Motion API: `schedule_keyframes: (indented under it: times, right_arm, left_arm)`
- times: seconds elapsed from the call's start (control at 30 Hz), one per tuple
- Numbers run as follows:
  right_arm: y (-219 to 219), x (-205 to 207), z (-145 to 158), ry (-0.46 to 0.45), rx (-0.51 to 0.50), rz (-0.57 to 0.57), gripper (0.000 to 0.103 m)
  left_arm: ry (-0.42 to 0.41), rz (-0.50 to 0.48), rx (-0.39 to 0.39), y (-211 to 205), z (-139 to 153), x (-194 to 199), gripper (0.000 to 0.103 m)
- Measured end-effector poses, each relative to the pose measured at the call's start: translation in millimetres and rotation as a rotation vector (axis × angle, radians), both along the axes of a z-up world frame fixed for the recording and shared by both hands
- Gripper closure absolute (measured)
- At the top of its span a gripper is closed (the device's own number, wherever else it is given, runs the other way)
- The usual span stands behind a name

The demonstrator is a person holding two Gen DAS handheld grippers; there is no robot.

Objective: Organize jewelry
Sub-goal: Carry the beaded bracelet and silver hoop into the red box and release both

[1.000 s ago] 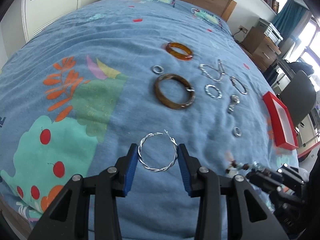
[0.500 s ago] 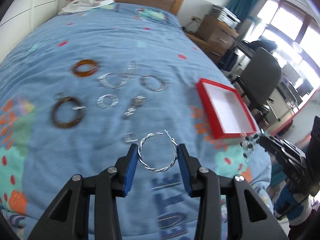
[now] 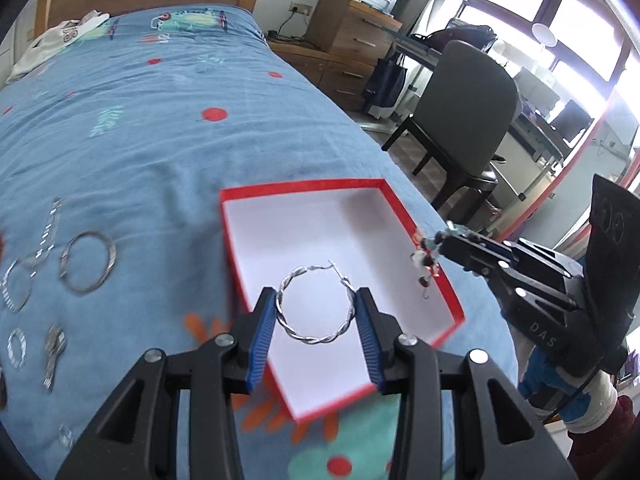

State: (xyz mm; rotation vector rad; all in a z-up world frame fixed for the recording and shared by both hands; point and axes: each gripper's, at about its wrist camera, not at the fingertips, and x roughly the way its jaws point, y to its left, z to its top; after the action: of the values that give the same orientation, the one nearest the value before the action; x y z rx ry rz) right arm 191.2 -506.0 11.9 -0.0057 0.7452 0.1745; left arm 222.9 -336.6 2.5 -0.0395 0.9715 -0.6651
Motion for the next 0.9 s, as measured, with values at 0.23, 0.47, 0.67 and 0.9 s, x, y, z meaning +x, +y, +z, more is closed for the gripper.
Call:
schedule_keyframes:
  times: [0.23,0.47,0.67,0.9]
  right_arm:
    - [-23.2,79.7,-36.1,0.089,0.008,0.054,0.091]
    - [-37.4,112.0,-62.1,0.179,-0.042,0.1,0.091]
    - [-35.1,119.2,-73.1,0.222,-0.146,0.158,0.092]
    - [-24.7,116.1,-74.4,0.247,-0.253,0.225,0.087]
  left_arm:
    - [0.031,0.004,0.082,-41.6,-36.3,67.3,0.065]
    - [0.062,-0.008,0.153,-49.8,-66.5,89.8,0.065]
    - [0.044,-0.024,0.181,-55.6,-77.0,90.8,0.065]
    - [0.041,-0.026,0.177,-57.1,-79.0,92.6,0.065]
